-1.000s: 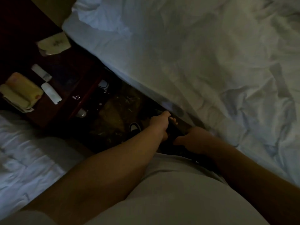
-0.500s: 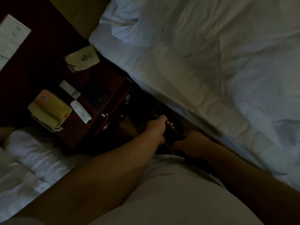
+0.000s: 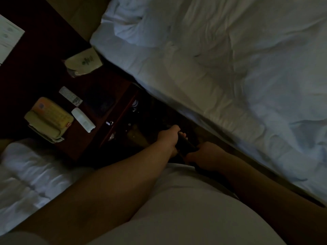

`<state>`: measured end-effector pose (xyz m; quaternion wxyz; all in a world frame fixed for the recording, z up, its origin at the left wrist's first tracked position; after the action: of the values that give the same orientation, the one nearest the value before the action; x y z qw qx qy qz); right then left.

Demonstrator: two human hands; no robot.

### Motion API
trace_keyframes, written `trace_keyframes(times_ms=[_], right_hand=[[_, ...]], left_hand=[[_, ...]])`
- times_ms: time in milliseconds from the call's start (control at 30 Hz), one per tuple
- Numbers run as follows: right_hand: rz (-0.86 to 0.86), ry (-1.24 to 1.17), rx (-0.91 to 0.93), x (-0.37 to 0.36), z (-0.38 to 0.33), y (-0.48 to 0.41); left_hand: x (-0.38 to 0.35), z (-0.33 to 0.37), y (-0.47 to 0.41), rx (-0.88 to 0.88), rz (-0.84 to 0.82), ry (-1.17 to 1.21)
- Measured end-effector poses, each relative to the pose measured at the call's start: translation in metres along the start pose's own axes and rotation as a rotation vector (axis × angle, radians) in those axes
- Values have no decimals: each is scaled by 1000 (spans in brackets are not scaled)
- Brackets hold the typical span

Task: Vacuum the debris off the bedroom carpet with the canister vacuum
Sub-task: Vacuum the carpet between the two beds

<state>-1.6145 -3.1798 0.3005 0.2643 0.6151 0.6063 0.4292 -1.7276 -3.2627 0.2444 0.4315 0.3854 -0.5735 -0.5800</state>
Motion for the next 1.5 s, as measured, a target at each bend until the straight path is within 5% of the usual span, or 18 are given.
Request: trace_keyframes(times_ms=[700,1033,1500], right_hand=[[27,27,-31,36,254,162],[-68,216,15,9,229,170],[-199,358,100,-122,103,106]], left_hand=[[-161,-266,39,54,-88,63],[-113,-285,39,55,-119,242],[82,-246,12,3,-6,532]])
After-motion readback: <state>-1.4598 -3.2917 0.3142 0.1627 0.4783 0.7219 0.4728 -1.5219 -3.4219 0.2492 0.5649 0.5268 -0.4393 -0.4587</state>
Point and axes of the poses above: each hand's wrist, its own y-axis away from the middle knuckle, its own x-axis out of the back of the hand, z = x × y, the point moved 4 cm from there along -y, towards the middle knuckle, and after that the axes turned 13 degrees about x, right-handed, at the moved point
